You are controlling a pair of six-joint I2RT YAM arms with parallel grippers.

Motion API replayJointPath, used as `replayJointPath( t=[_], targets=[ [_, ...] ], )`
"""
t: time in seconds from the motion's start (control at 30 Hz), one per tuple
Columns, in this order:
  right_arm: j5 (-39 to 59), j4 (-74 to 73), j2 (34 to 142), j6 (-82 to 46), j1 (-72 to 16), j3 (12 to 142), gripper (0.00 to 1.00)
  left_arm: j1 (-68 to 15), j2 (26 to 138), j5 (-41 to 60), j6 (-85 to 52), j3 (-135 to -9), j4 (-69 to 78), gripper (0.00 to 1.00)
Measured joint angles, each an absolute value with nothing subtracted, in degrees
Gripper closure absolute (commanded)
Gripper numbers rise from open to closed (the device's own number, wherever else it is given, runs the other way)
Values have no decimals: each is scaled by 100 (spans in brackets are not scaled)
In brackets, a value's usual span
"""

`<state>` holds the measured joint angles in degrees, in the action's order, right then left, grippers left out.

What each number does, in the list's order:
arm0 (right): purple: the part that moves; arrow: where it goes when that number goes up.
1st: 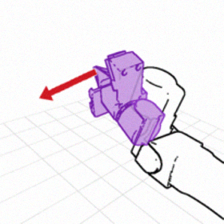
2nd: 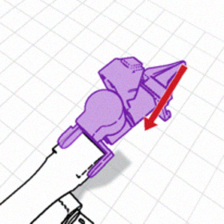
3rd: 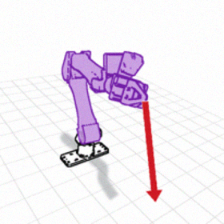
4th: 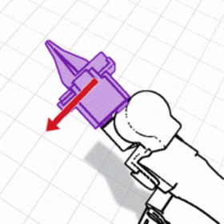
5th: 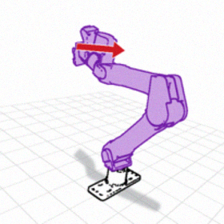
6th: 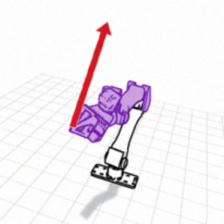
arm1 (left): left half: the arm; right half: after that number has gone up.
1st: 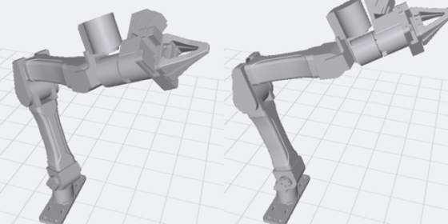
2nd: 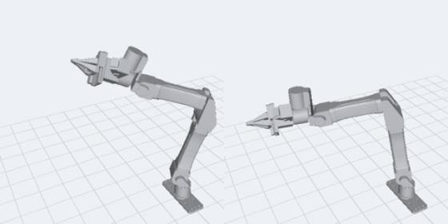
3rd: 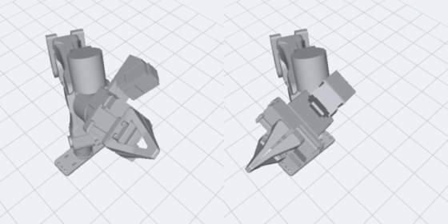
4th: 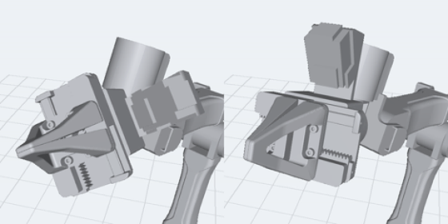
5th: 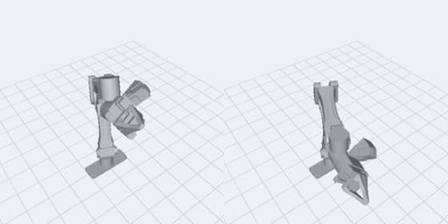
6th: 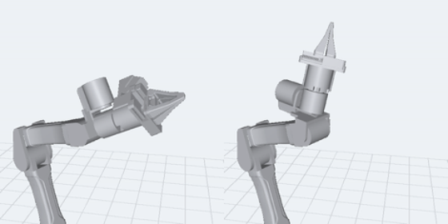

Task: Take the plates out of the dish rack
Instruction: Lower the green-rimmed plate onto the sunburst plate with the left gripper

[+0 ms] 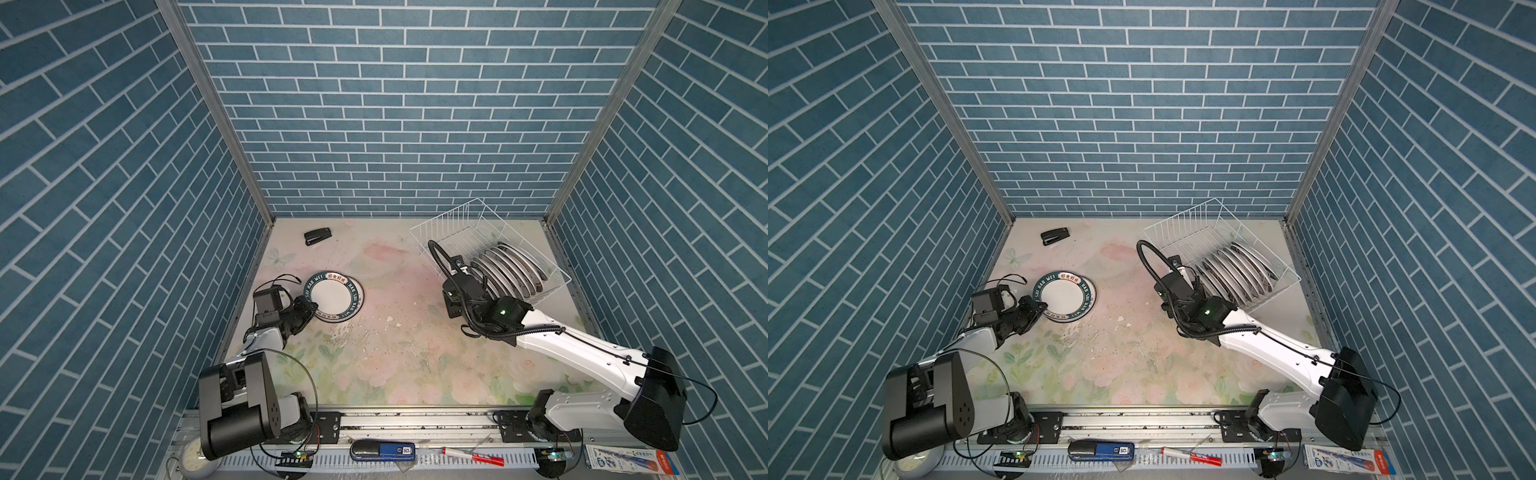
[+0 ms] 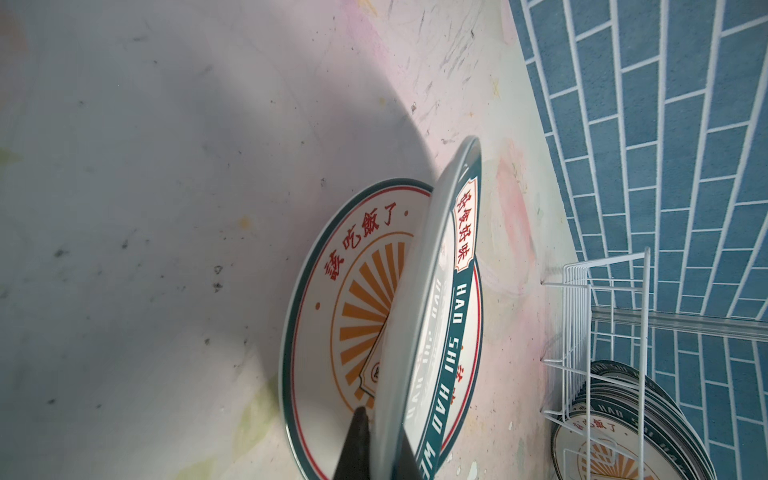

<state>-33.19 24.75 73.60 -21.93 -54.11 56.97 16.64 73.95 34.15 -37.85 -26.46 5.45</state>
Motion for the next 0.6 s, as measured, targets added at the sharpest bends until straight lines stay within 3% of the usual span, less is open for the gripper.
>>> replayJointPath(
  t=[0.33, 0.6],
  targets=[
    [-3275, 2432, 7356, -2156, -5411, 5618, 45, 1664, 7393, 3334, -3653, -2700, 408, 75],
    [-3262, 2377, 7323, -2152, -5411, 5575, 45, 1664, 7393, 3291, -3605, -2720, 320, 70]
  ],
)
